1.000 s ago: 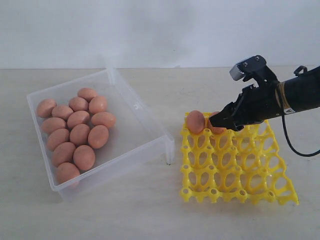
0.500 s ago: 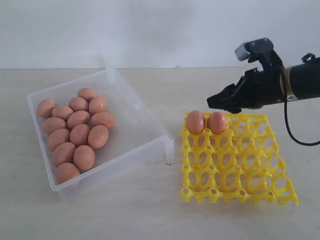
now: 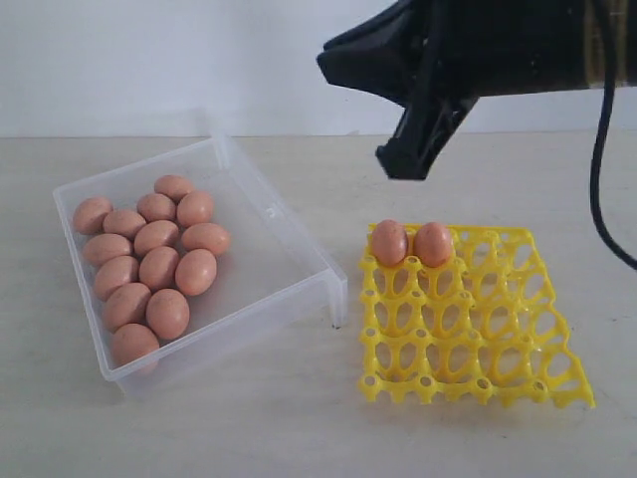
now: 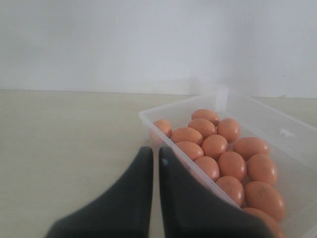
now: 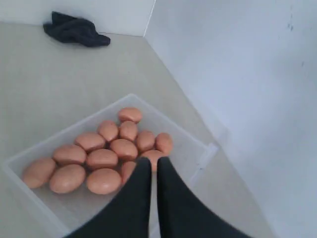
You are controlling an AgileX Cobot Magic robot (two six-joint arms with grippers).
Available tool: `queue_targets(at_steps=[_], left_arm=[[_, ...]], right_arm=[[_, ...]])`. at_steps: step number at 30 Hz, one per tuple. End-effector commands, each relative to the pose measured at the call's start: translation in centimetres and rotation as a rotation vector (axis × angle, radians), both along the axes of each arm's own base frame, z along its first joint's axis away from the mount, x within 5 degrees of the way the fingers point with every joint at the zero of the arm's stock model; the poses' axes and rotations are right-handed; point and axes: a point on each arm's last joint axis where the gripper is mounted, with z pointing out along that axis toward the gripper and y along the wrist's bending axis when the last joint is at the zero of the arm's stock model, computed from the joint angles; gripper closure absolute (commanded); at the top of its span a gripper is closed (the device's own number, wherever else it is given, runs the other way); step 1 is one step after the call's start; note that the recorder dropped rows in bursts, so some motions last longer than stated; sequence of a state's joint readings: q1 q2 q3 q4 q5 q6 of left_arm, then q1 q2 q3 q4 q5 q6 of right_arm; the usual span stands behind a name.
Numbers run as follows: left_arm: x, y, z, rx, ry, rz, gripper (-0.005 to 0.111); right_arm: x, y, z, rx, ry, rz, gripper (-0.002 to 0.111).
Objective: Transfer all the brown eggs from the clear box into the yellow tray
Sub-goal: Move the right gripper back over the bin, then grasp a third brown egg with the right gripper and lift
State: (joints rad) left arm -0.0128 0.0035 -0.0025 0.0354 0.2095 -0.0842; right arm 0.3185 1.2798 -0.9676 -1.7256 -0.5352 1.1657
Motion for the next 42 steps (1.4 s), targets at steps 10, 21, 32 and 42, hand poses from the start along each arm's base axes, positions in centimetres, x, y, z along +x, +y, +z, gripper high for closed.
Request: queue_targets(at_steps=[10,21,32,42], left_arm=[[0.0,0.0,0.0,0.000,-0.005,0.002,0.103],[0.0,0.0,0.0,0.000,-0.005,0.002,0.103],[0.0,0.0,0.0,0.000,-0.005,0.002,0.103],[0.0,0.0,-0.1,0.000,-0.003,0.002,0.103]], right_arm=[[3.4,0.4,1.4,-0.507,0.479,-0.834,0.108],[8.8,14.6,-4.2,-0.256,0.905,-0.203,0.107],[11.0,17.6,-11.0,-0.193,1.017,-0.279,0.057],[12.1,18.8,-15.4,-0.107,1.144,-0.363,0.057]])
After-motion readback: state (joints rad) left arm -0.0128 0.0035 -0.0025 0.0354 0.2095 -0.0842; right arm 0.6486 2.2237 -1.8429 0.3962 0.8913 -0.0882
